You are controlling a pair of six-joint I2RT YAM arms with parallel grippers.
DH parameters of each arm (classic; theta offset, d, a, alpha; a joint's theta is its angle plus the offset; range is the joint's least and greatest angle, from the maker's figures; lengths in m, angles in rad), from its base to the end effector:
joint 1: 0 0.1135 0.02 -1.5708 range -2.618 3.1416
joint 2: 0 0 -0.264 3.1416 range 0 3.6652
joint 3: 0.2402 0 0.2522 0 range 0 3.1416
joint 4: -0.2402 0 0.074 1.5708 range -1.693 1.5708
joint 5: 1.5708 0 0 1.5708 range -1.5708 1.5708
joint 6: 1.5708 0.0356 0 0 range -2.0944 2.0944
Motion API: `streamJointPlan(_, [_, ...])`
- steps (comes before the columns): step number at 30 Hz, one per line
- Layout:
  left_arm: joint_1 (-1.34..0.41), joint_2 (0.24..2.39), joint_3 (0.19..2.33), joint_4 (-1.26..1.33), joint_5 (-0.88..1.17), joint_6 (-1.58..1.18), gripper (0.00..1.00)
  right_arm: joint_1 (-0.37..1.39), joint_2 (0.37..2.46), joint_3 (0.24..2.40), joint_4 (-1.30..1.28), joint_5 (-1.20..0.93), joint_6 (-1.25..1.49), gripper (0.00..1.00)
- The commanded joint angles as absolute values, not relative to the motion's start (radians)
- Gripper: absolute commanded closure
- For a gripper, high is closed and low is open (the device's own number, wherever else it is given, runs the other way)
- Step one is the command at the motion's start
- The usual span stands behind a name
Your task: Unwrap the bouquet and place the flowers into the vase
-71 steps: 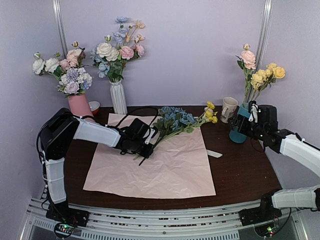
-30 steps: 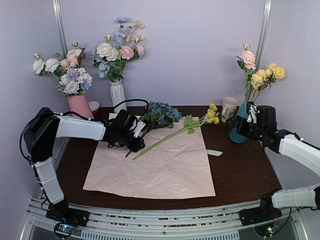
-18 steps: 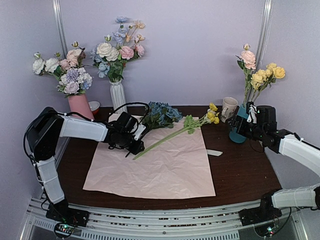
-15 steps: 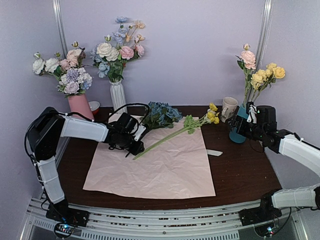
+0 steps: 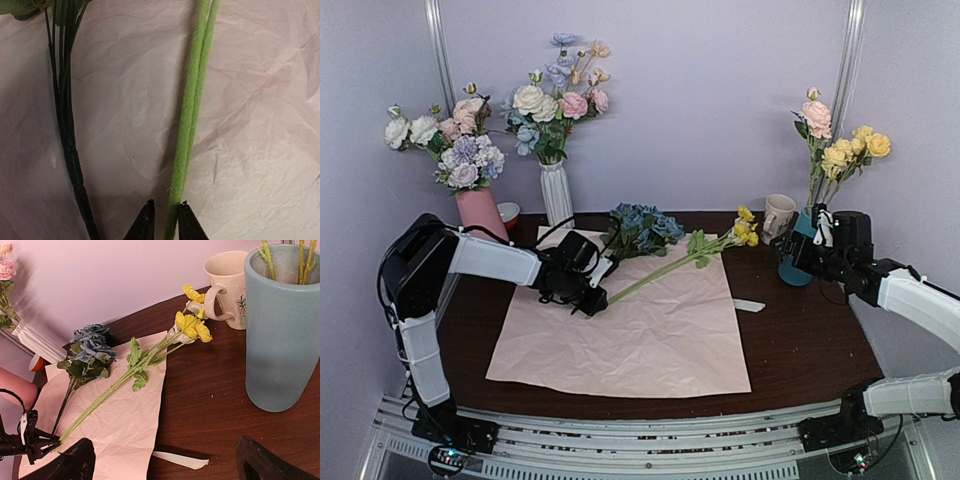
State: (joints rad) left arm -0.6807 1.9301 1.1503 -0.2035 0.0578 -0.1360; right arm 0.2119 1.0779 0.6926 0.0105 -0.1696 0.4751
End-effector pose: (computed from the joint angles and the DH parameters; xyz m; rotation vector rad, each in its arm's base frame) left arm 0.3017 -0.2470 0.1399 0.7210 2.4968 -0.3811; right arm 0.2394 0.0576 0.2697 0.1467 1.9854 0.6151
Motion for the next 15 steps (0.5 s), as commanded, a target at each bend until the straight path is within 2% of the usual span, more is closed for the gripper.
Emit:
streamJointPlan(1, [-0.683, 1.938, 1.167, -0.2, 0.069, -0.145, 0.83, 0.218, 1.079, 0.686, 0.023, -0.179, 0.476, 0.0])
streamJointPlan(9, [-0.684, 1.906, 1.166, -0.191, 0.086, -0.16, 0.97, 0.218, 1.081, 0.685, 0.026, -0.18, 0.477, 0.0])
streamJointPlan(15, [-0.683, 1.858, 1.165, -0.184, 0.089, -0.184, 1.0, 0.218, 1.076, 0.687, 0.021, -0.181, 0.475, 0.0])
